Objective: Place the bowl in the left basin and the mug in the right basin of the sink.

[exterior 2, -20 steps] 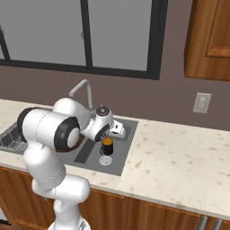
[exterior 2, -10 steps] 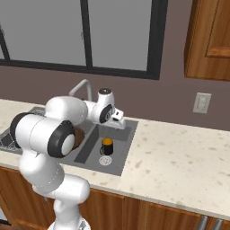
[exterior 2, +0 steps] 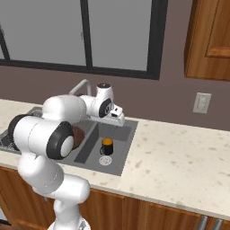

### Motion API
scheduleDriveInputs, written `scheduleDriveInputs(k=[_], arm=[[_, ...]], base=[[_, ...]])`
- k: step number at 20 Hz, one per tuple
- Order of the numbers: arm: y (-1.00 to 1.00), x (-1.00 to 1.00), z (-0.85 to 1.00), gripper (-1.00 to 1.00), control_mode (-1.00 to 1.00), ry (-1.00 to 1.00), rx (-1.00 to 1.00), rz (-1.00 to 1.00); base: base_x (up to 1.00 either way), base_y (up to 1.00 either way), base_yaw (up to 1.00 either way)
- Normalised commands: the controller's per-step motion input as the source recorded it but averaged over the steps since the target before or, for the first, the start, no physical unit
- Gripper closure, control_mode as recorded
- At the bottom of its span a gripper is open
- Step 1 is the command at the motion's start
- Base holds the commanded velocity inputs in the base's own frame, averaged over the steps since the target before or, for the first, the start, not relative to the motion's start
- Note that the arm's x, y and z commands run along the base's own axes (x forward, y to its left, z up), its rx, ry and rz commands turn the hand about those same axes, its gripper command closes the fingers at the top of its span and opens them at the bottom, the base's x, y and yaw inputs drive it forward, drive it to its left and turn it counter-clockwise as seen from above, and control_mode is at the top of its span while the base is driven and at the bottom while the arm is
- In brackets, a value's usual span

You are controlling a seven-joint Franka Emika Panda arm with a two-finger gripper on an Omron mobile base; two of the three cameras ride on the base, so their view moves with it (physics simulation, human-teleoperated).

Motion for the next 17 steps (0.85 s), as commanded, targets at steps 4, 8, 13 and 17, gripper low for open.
scheduleDriveInputs(k=[4, 8, 13, 17], arm=[[0.19, -0.65, 0.32, -1.00, -1.00, -0.10, 0.00, 0.01], [0.16, -0.59, 0.30, -1.00, -1.00, -0.13, 0.00, 0.02], [0.11, -0.47, 0.18, -1.00, -1.00, -0.18, -0.01, 0.04], [0.02, -0.35, 0.07, -1.00, -1.00, -0.13, -0.01, 0.00]], base=[[0.00, 0.00, 0.00], [0.00, 0.00, 0.00], [0.00, 0.00, 0.00], [0.00, 0.00, 0.00]])
